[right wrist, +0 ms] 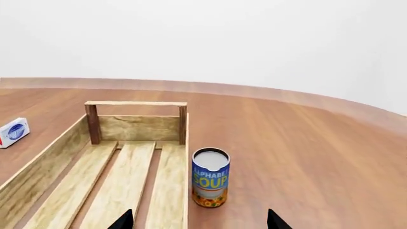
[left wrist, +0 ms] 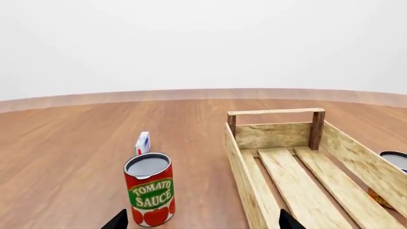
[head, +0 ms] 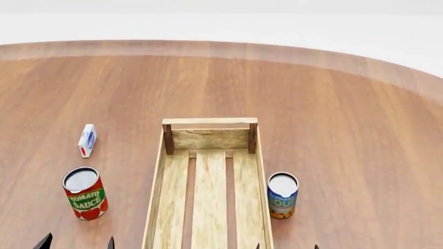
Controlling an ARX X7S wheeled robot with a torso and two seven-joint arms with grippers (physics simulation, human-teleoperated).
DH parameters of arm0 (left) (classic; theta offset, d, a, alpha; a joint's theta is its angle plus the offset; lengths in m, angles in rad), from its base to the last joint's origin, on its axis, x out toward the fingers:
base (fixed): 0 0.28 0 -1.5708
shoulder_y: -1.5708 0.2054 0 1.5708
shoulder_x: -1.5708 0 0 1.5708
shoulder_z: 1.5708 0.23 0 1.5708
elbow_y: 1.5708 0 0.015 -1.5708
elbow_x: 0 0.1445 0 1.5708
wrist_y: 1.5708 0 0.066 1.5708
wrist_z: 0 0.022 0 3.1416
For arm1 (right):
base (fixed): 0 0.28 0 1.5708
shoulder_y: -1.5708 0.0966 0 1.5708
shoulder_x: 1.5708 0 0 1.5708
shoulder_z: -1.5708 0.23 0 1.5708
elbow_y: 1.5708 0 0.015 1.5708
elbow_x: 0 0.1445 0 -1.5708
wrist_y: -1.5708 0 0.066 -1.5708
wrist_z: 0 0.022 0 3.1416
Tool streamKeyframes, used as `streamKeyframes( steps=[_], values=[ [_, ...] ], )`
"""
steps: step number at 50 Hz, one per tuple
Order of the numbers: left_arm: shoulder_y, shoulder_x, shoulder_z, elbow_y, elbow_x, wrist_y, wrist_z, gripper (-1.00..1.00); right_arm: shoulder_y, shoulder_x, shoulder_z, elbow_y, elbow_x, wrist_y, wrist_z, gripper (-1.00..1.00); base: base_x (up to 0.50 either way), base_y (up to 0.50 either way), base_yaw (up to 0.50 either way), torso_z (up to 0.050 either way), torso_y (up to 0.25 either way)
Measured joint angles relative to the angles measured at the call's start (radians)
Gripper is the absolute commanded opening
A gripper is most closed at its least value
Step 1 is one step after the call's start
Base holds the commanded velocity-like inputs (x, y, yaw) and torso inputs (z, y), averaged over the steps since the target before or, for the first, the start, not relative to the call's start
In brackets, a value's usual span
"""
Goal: Pick up the butter and put it in the tray.
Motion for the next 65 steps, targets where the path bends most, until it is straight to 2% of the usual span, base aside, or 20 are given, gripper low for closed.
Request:
streamKeyframes(
  steps=[14,26,37,45,56,65],
  values=[
    [-0.013,-0.006,0.0,-0.004,-0.018,-0.01,-0.012,1.0,0.081,0.028,0.011,-0.124,0.049,0.268,0.033,1.0,0.0,0.0,0.0,0.0,0.0],
    [-0.028,-0.007,0.001,-0.024,-0.034,-0.006,-0.018,1.0,0.301,0.101,0.039,-0.361,0.169,0.764,0.031,1.0,0.0,0.0,0.0,0.0,0.0],
    [-0.033,-0.009,0.005,-0.038,-0.044,0.007,-0.022,1.0,0.541,0.146,0.049,-0.416,0.266,1.123,0.001,1.0,0.0,0.0,0.0,0.0,0.0],
    [-0.035,-0.012,0.008,-0.044,-0.05,0.013,-0.026,1.0,0.66,0.177,0.006,-0.387,0.285,1.237,-0.02,1.0,0.0,0.0,0.0,0.0,0.0],
    [-0.037,-0.017,0.014,-0.047,-0.057,0.016,-0.031,1.0,0.778,0.232,-0.089,-0.309,0.288,1.297,-0.07,1.0,0.0,0.0,0.0,0.0,0.0],
    [-0.041,-0.021,0.018,-0.051,-0.061,0.017,-0.036,1.0,0.879,0.313,-0.293,-0.286,0.294,1.334,-0.177,1.0,0.0,0.0,0.0,0.0,0.0]
  ],
)
